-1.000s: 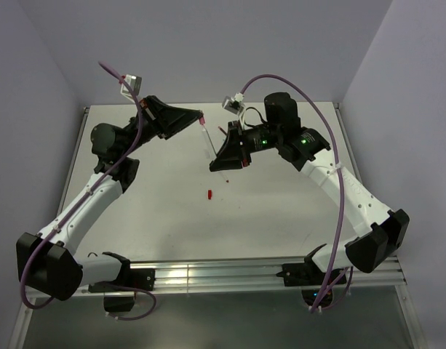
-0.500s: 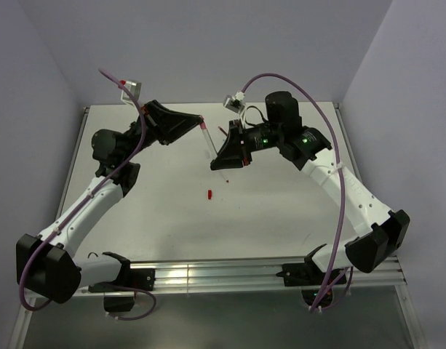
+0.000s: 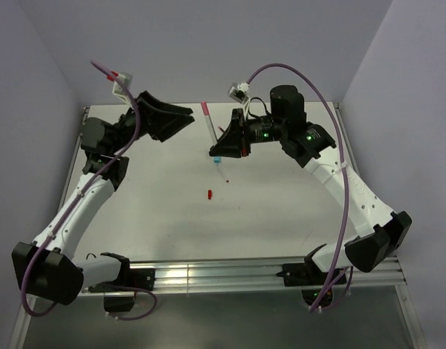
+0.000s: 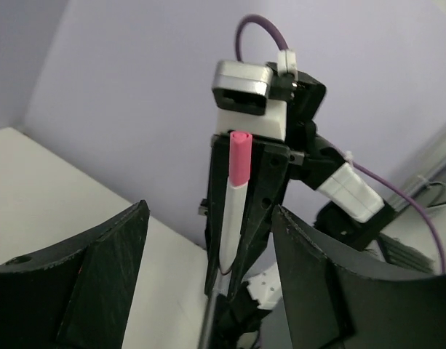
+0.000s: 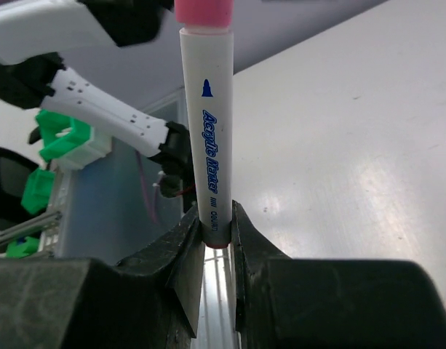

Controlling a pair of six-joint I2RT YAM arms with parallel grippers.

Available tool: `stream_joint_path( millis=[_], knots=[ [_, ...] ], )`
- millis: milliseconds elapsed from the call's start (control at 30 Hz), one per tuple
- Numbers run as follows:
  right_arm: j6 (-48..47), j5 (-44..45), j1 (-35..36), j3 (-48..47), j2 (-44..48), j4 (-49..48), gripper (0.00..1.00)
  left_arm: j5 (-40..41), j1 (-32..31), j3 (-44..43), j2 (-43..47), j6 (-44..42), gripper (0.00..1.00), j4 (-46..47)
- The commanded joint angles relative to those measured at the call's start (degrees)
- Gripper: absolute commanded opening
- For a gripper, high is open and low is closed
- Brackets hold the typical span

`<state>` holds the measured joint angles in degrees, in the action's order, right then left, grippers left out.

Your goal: Insert the pens into the pen caps

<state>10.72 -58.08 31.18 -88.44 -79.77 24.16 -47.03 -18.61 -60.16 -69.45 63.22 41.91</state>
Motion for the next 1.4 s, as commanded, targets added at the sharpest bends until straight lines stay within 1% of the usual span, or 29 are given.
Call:
stream_joint_path(
  millis=[0,33,67,133,167,233,333,433,533,733,833,1000,1167,1367],
  knots=[
    [-5.2,7.1,-0.2,0.3,2.9,-0.1,0.0,-1.8,3.5,-7.4,3.5,-12.7,0.74,-10.7],
    [-6.7,8.8,-0.1,0.6,3.2,0.7,0.0,-1.0,3.9,-9.0,3.8,-16.1,0.74,-14.7],
    [-8.3,12.6,0.1,1.2,3.6,1.7,0.0,0.0,4.2,-12.6,3.9,-22.5,0.73,-24.0],
    [-12.5,16.0,1.0,3.3,4.7,1.8,0.0,1.8,4.3,-16.0,3.2,-26.1,0.69,-30.1],
    [-14.0,17.1,1.3,3.9,4.9,1.8,0.0,1.2,4.3,-18.5,2.9,-27.2,0.69,-32.1],
    [-14.9,19.8,2.5,5.1,5.2,1.7,0.0,1.4,4.3,-20.5,1.7,-27.4,0.68,-33.4],
    [-15.6,20.9,3.4,5.3,5.3,1.7,0.0,2.5,4.0,-23.5,-0.7,-26.3,0.67,-36.1],
    [-15.8,20.8,4.1,5.1,5.4,1.9,0.0,2.3,3.8,-27.1,-4.3,-26.4,0.66,-41.1],
    [-15.3,20.1,4.5,5.2,5.4,2.0,0.0,0.1,3.1,-27.4,-5.5,-24.9,0.67,-39.5],
    [-14.0,17.5,4.9,4.9,5.2,2.1,0.0,-4.8,0.6,-25.9,-5.5,-25.2,0.66,-35.9],
    [-13.5,16.5,5.0,4.3,4.6,2.2,0.0,-6.9,0.3,-24.7,-5.5,-22.9,0.66,-31.8],
    [-13.4,16.0,5.3,3.6,3.7,2.2,0.0,-7.6,-0.2,-22.8,-5.5,-20.6,0.65,-28.9],
    [-13.4,15.5,5.4,3.3,3.3,2.2,0.0,-7.2,-0.7,-21.1,-5.2,-20.1,0.61,-28.6],
    [-13.4,15.3,5.6,2.9,2.9,2.2,0.0,-8.3,-0.8,-18.2,-4.5,-16.0,0.58,-23.5]
  ],
)
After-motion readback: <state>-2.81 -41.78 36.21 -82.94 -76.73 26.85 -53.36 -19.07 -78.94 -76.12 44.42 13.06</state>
